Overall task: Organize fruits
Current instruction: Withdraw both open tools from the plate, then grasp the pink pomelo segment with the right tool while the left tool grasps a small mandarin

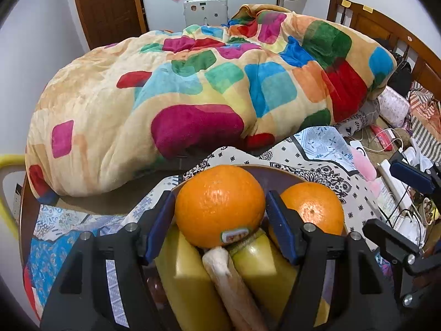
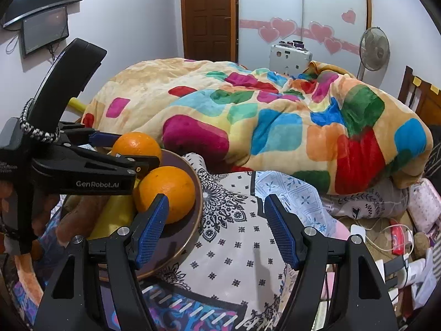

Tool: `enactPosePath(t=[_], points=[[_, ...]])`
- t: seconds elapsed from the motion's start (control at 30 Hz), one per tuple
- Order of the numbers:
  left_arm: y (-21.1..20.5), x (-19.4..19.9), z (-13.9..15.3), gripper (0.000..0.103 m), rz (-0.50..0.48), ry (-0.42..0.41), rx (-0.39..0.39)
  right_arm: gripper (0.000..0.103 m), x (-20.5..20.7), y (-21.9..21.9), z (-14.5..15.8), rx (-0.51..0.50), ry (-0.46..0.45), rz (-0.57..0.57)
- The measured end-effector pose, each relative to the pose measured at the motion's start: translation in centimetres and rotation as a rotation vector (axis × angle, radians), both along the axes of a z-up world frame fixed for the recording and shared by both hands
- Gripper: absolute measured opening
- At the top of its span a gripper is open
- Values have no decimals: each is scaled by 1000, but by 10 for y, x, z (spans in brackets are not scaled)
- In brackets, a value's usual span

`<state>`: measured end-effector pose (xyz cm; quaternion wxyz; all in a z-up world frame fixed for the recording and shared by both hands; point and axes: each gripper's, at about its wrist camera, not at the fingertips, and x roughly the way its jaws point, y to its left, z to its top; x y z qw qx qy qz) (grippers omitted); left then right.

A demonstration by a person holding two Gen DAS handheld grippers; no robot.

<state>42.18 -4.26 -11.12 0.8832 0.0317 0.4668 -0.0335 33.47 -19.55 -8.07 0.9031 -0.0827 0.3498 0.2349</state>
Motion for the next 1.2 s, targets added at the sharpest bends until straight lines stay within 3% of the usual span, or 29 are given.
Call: enactPosePath(t=[0.17, 0.47, 0.6, 0.8, 1.2], points=[[3, -33, 27, 81, -8, -74, 35, 69, -11, 0, 12, 11, -4, -11], [21, -135, 83, 89, -21, -255, 88, 72, -59, 5, 46, 10, -80, -7], [35, -176, 91, 92, -8, -289, 76, 74, -84, 7, 51, 10, -97, 3], [55, -218, 83, 93, 16, -263, 72, 74, -108, 8, 40, 2, -64, 13], [114, -279, 24, 93, 109, -172, 36, 74, -145, 46, 11, 56, 43, 118]])
